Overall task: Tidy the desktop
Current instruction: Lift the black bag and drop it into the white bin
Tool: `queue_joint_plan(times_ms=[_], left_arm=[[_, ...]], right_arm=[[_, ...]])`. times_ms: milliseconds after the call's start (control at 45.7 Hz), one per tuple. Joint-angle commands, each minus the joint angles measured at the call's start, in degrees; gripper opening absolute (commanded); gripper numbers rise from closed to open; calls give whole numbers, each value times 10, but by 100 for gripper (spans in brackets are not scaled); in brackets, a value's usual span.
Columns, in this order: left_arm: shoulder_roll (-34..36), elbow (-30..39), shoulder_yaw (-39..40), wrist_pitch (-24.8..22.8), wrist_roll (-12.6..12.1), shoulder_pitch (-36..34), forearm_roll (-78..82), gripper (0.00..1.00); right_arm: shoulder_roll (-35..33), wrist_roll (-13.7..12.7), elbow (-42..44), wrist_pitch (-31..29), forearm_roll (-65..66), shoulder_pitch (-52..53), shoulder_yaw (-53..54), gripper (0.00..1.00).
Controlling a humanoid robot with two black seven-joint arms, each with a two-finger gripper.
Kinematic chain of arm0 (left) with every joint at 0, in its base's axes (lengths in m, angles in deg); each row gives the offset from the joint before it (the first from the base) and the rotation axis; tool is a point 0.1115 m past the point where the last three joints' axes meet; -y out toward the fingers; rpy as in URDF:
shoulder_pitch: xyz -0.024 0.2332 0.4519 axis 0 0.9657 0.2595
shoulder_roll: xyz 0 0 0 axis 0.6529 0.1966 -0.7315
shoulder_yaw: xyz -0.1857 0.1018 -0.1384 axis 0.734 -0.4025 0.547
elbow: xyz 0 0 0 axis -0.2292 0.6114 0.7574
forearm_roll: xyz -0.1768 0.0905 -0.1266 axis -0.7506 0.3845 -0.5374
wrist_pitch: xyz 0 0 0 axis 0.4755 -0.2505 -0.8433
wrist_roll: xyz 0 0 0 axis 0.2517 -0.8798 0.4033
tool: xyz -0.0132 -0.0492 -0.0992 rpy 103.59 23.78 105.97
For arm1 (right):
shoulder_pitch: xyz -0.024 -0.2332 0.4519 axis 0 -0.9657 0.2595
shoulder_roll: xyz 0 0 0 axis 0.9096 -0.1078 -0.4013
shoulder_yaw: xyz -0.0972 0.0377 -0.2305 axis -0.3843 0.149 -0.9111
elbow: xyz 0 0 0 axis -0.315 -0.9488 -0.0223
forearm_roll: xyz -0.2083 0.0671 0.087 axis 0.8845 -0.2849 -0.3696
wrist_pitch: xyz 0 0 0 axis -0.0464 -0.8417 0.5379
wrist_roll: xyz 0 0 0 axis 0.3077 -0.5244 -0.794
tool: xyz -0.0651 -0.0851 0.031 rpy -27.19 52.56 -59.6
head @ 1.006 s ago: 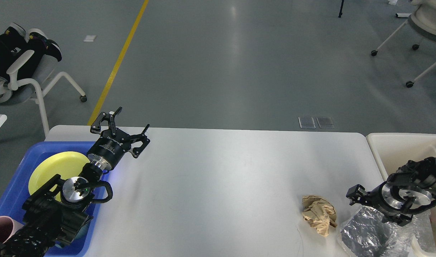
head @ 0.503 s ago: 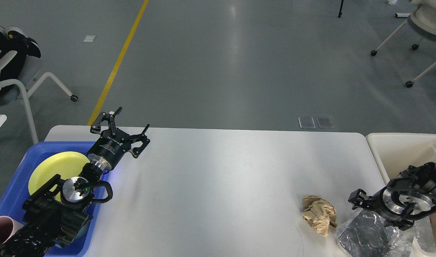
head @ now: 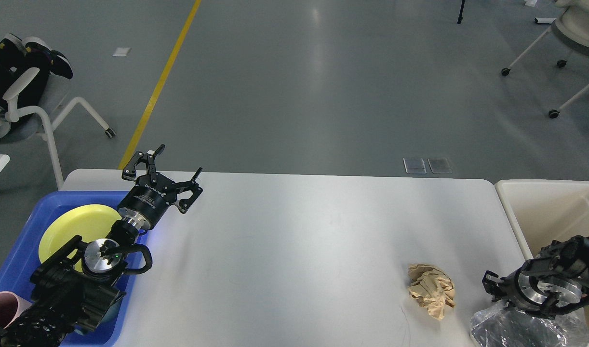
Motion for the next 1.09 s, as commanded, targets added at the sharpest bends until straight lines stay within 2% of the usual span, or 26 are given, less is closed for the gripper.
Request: queue_joint_plan(times_ms=[0,240,437,656,700,831,1071], left_arm=[[0,0,0,0,0,0,0,96],[0,0,0,0,0,0,0,96],[0,0,0,0,0,0,0,96],[0,0,0,0,0,0,0,96],[0,0,0,0,0,0,0,96],[0,0,0,0,0,0,0,96],[0,0,0,0,0,0,0,96]], right_arm=[[-1,0,0,4,0,0,0,0],[-6,0,-4,8,0,17,-1,0],[-33,0,-34,6,3,71,-8,0],[-113,1,-123,-8,15,244,-12,0],[-126,1,-133,-26,21,287,-12,0],[-140,0,-134,-71,22,376,-11,0],[-176,0,-127,-70,17,510,-5,0]])
